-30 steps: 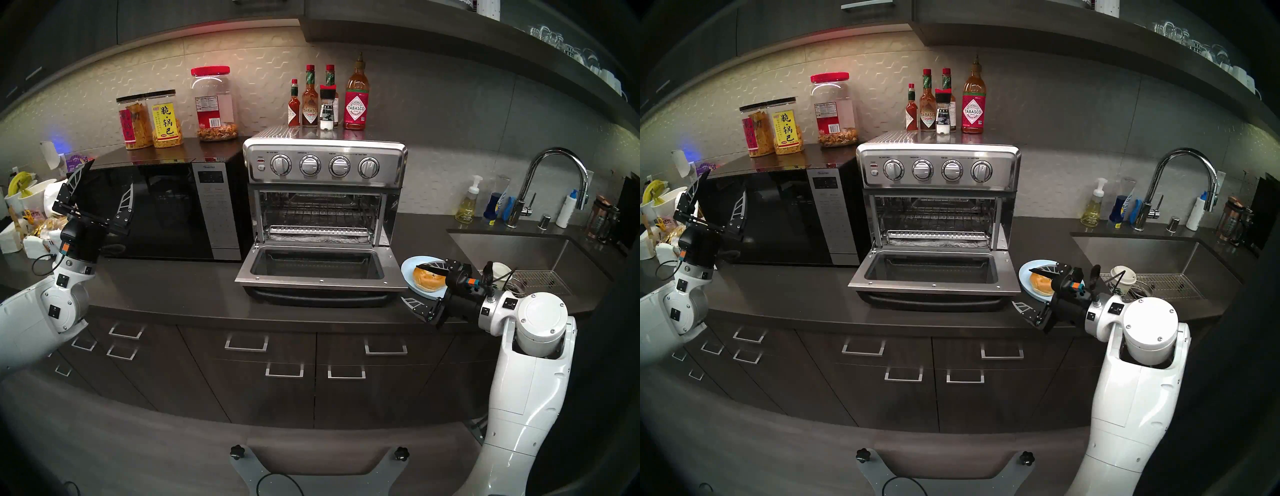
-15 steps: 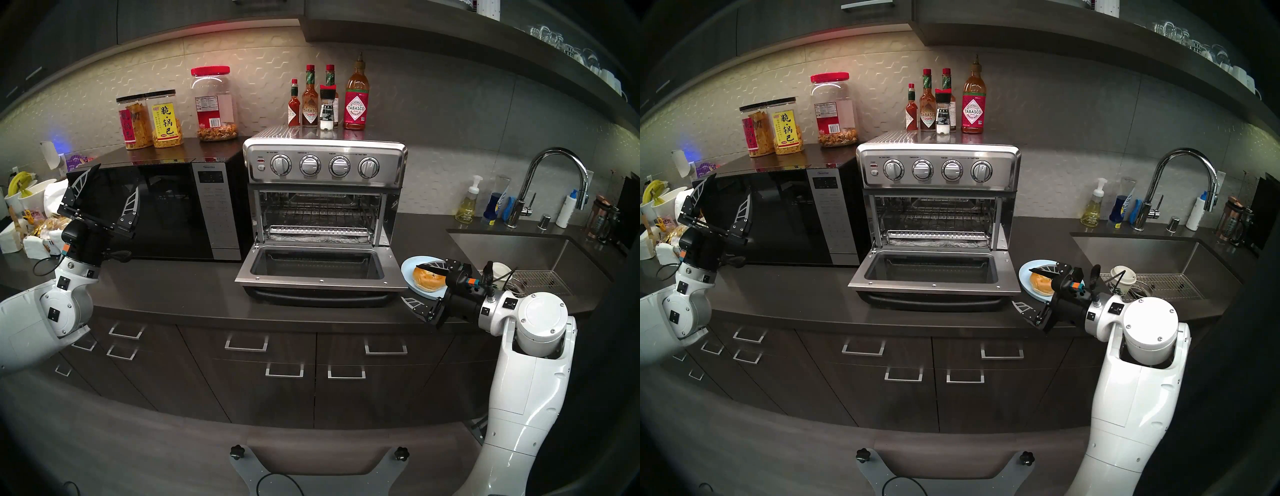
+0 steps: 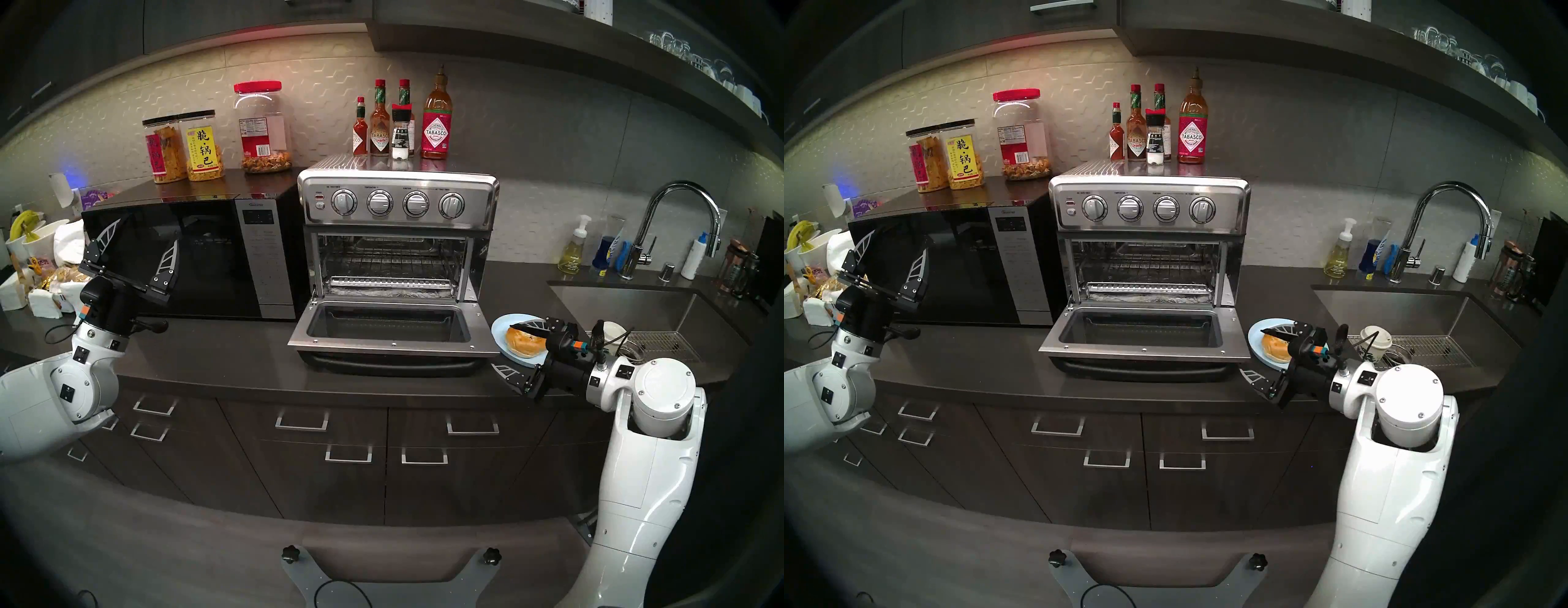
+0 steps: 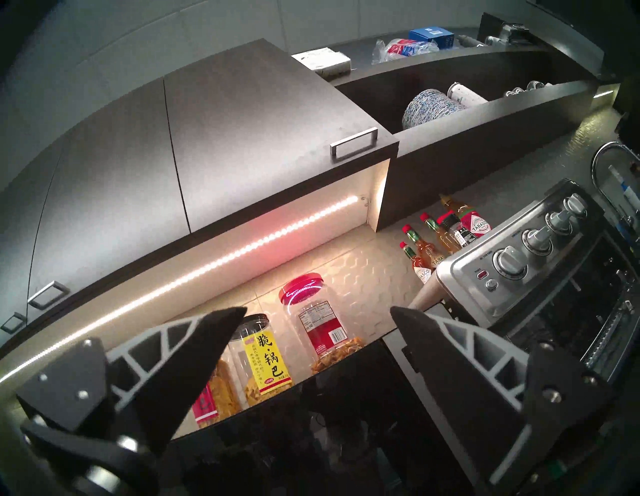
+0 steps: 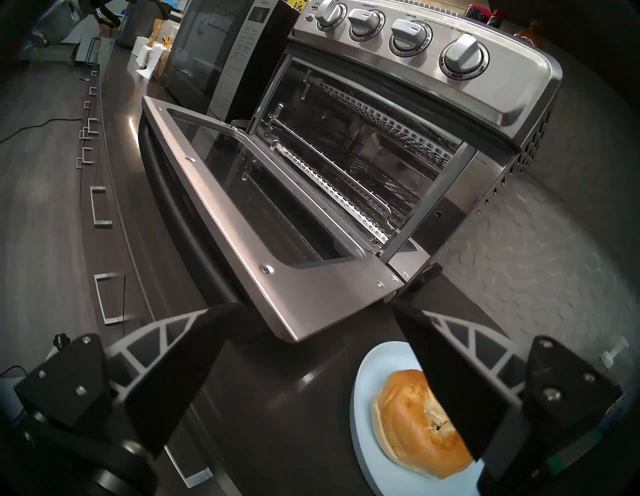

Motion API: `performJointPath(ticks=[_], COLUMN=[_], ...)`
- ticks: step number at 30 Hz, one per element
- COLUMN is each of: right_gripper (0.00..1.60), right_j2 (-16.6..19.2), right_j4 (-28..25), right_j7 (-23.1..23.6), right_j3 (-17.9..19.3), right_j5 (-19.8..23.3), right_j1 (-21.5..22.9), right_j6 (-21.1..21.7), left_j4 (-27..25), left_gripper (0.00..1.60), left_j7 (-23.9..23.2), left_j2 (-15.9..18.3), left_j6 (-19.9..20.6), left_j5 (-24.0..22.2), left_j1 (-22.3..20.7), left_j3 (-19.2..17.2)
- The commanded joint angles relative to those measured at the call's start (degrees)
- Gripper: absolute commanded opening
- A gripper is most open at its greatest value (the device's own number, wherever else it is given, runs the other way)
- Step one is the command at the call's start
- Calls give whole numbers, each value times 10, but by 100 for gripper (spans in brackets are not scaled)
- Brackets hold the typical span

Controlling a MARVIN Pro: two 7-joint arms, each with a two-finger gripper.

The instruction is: Open the oven and place the bagel inside on the rack

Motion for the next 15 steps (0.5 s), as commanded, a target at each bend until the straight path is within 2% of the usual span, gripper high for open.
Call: performJointPath(ticks=[1,15], right_gripper=[160,160], right_j2=[0,0], right_j4=[-11,-12], right_j7=[-1,-1], right_j3=[-1,-1], right_j5=[4,4], right_j1=[7,7], right_j6=[-1,-1], left_j4=[-9,-17], left_gripper=[160,160], left_j7=[-11,-45], left_j2=[10,13], left_j6=[-1,-1], left_j5=[-25,-68], left_j1=[10,28], left_j3=[-16,-33])
